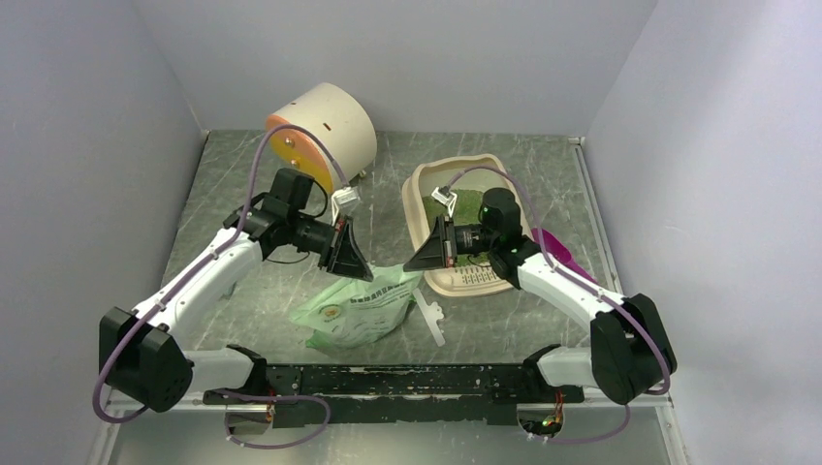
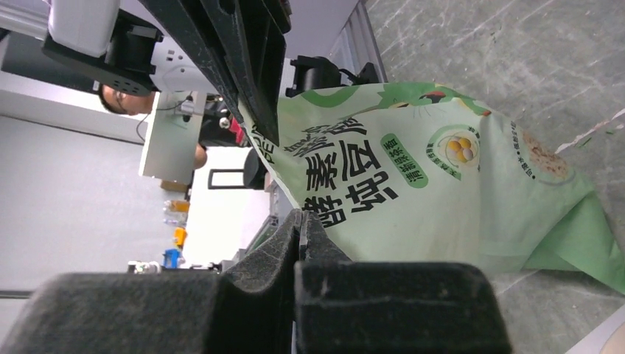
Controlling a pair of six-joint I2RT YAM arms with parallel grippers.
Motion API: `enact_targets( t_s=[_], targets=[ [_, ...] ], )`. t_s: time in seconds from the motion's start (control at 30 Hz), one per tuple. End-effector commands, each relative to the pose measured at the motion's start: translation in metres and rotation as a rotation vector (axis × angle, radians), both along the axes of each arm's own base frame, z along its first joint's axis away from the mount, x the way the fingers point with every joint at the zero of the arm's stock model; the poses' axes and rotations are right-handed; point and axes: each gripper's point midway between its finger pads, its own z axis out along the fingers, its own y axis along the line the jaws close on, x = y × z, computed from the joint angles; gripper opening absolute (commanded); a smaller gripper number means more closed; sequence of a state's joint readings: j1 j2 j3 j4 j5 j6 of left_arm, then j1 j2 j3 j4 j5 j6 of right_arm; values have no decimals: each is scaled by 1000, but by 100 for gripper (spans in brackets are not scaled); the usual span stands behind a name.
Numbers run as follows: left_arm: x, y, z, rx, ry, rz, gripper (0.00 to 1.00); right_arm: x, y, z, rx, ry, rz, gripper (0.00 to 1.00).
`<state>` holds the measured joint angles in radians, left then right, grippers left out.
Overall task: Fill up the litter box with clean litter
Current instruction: Close the cat litter bag at the center of the board.
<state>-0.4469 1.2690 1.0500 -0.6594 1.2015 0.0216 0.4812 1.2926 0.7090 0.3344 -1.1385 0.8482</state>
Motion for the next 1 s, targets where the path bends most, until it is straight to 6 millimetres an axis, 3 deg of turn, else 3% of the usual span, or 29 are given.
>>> enact_targets(
  t_s=[0.0, 0.07, 0.2, 0.27, 0.33, 0.4, 0.5, 0.63, 0.77, 0.97],
  targets=[
    [-27, 7, 0, -62, 68, -61, 5, 14, -10, 12, 19, 69, -46, 0],
    [-30, 9, 1, -71, 110, -36, 5, 13, -12, 10, 25, 112, -30, 1],
    [-31, 11, 0, -62, 139, 24, 5, 7, -13, 7, 11, 172, 7, 21],
    [-31, 13, 0, -56, 137, 52, 5, 15, -17, 11, -19, 91, -59, 35],
    [-27, 14, -1, -46, 136, 80, 5, 32, -24, 28, -72, -165, -197, 49],
    [-24, 13, 0, -45, 137, 94, 5, 36, -35, 51, -113, -497, -291, 60],
    [-20, 10, 2, -52, 152, 99, 5, 6, -45, 68, 8, -975, -213, 76],
    [-11, 8, 1, -31, 176, 121, 5, -24, -49, 70, 112, -1471, -136, 82],
    [-3, 6, 0, 5, 219, 172, 5, -42, -31, 36, 42, -1554, 107, 75],
    [-2, 8, -8, 69, 303, 220, 5, -44, 4, -6, -171, -1679, 287, 75]
  ],
)
